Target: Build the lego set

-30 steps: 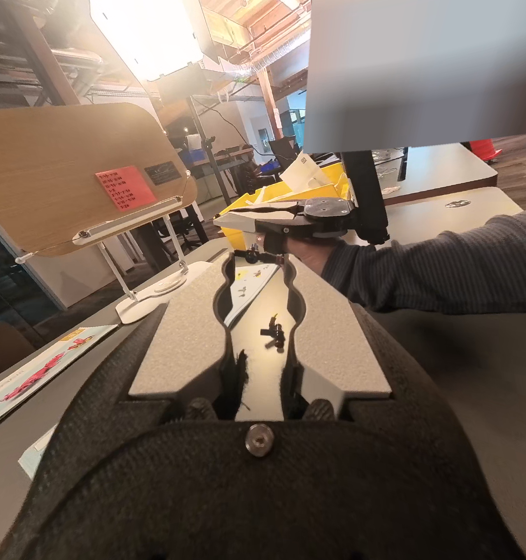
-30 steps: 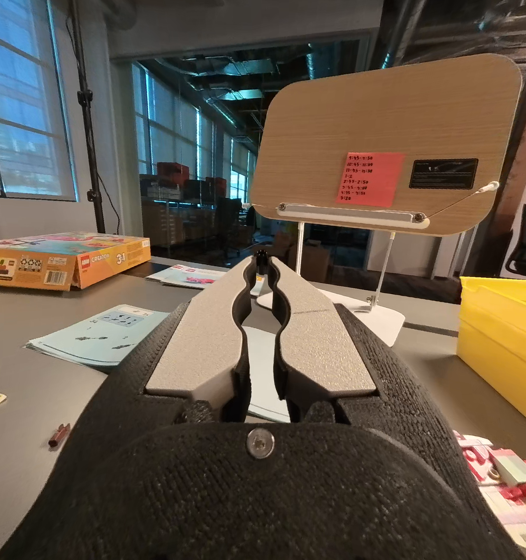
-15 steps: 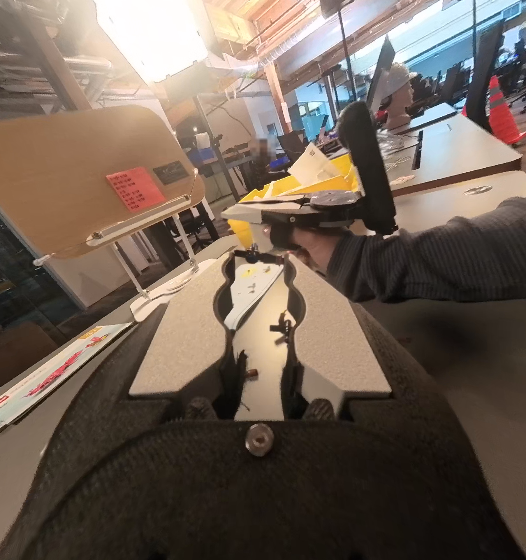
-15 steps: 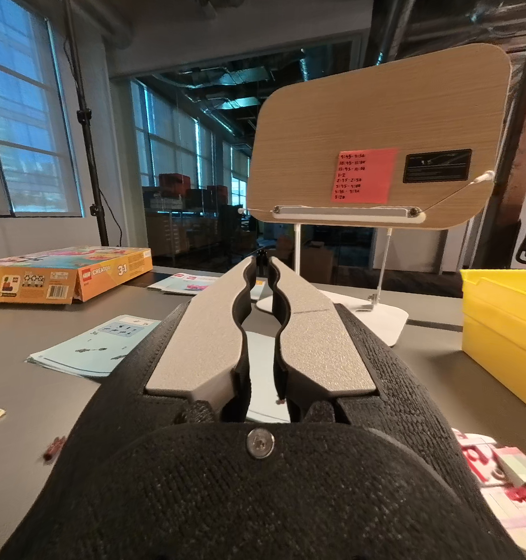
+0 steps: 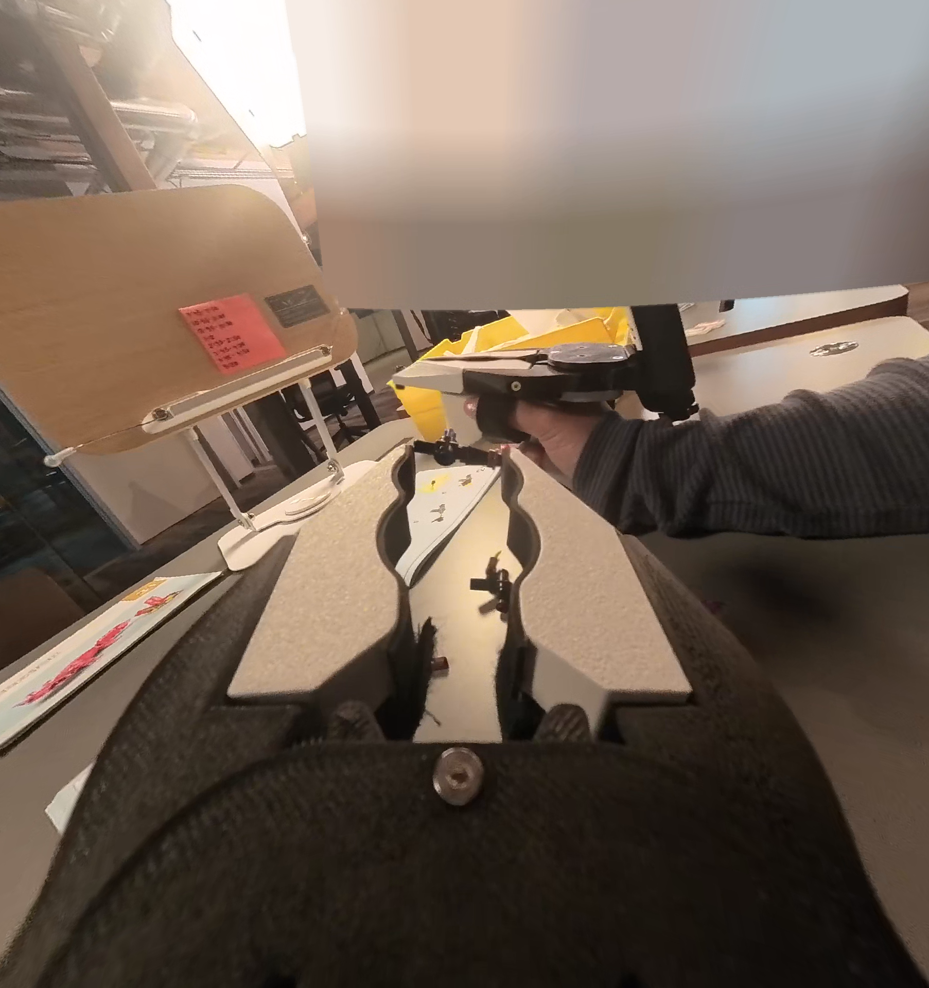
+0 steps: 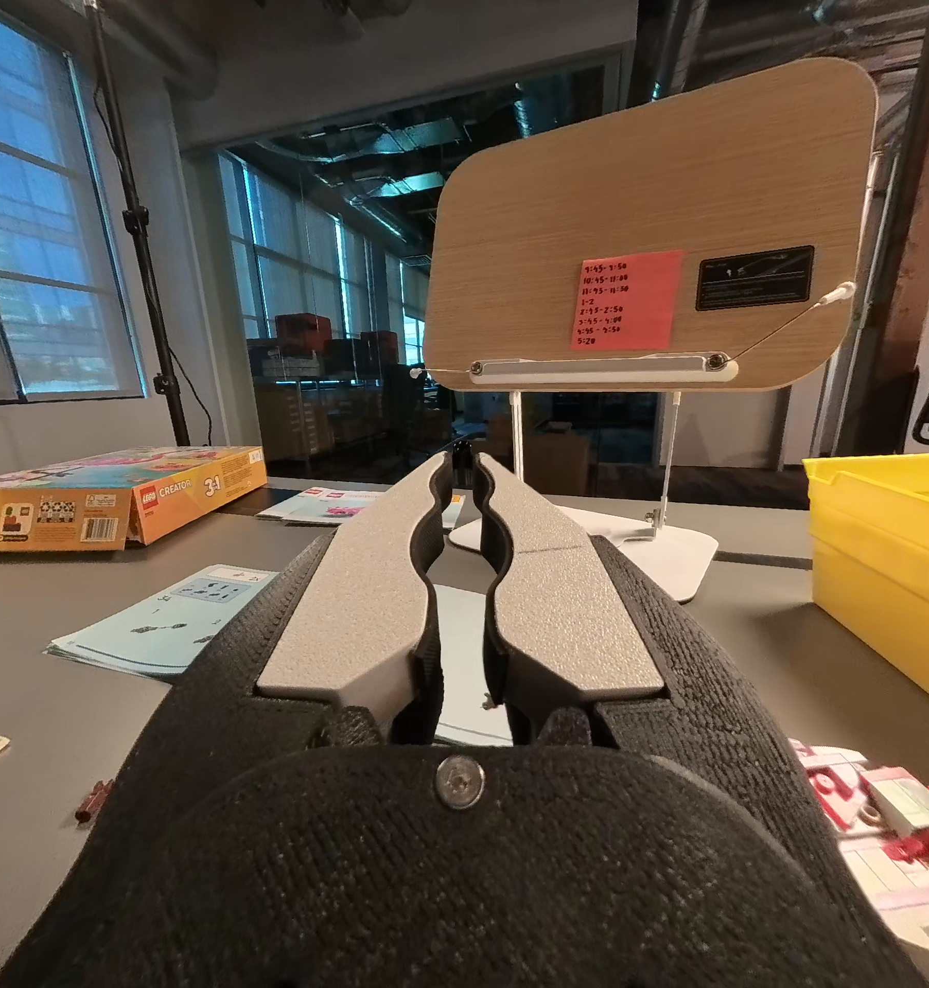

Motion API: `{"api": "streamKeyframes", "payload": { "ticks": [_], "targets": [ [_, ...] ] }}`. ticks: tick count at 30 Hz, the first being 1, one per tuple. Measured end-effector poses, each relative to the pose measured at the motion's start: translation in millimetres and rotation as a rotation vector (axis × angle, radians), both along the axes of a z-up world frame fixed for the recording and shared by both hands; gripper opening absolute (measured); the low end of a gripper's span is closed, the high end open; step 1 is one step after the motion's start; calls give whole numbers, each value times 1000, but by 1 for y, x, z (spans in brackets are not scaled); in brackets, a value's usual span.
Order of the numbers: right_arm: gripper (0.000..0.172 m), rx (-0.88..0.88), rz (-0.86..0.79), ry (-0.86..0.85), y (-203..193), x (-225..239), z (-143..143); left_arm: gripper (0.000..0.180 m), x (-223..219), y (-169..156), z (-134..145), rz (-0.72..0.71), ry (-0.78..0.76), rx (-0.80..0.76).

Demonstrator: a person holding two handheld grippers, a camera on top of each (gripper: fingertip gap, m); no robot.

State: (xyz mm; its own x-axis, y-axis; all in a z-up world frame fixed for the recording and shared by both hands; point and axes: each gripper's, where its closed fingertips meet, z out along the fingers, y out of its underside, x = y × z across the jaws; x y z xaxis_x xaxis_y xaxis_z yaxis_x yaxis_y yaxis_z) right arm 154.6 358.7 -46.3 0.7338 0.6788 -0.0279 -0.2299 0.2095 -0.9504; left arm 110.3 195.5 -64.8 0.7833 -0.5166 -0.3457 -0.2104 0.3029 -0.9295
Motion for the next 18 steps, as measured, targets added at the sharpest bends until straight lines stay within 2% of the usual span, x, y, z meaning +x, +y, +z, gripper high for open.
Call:
{"api": "streamKeyframes", "payload": {
  "ticks": [6,12,15,18],
  "targets": [
    [5,-1,-1,0,1,0,0,30,-12,2,6,25,-64,-3],
    [5,-14,21,2,0,-2,-1,30,-43,1,21,145,-30,84],
    [5,-10,39,-11,-2,-5,-1,30,-60,4,23,174,-100,63],
    [5,-3,142,-97,-15,-21,-6,30,-69,8,20,191,-123,39]
  ]
}}
